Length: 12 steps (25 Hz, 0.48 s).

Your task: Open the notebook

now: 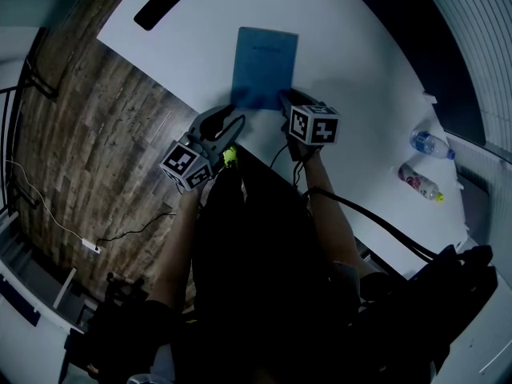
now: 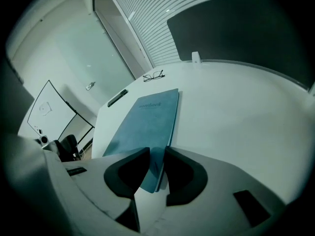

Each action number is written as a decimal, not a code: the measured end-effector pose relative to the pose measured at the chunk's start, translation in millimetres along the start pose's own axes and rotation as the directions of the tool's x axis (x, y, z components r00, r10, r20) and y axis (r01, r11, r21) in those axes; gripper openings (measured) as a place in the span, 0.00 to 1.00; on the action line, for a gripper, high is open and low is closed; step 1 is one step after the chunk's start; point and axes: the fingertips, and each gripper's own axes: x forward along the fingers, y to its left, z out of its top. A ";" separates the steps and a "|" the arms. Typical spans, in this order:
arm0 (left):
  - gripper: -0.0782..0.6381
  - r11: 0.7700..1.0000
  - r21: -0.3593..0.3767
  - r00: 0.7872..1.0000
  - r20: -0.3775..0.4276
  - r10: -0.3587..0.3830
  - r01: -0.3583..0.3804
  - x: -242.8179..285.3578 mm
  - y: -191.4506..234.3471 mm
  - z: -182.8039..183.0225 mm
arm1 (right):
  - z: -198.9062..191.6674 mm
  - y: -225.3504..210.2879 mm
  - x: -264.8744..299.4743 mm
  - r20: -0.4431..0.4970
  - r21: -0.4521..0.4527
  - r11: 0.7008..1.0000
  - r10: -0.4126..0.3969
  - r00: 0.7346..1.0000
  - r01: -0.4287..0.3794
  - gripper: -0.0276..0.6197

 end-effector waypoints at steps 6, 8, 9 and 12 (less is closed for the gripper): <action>0.28 1.000 -0.001 1.000 0.004 0.007 -0.007 0.3 -0.7 3.8 | 3.5 -1.7 -3.2 0.021 0.049 0.998 0.042 0.999 -0.043 0.15; 0.28 1.000 -0.003 1.000 0.011 0.008 -0.008 0.9 -1.8 6.8 | 4.9 -1.3 -6.1 0.038 0.062 0.996 0.057 0.998 -0.060 0.13; 0.28 1.000 -0.004 1.000 0.016 0.008 -0.008 1.3 -2.9 9.2 | 5.6 -0.7 -7.5 0.047 0.061 0.996 0.063 0.997 -0.066 0.13; 0.28 1.000 0.006 1.000 0.029 0.008 -0.008 1.6 -4.9 14.3 | 7.2 0.6 -10.6 0.060 0.059 0.995 0.075 0.995 -0.079 0.11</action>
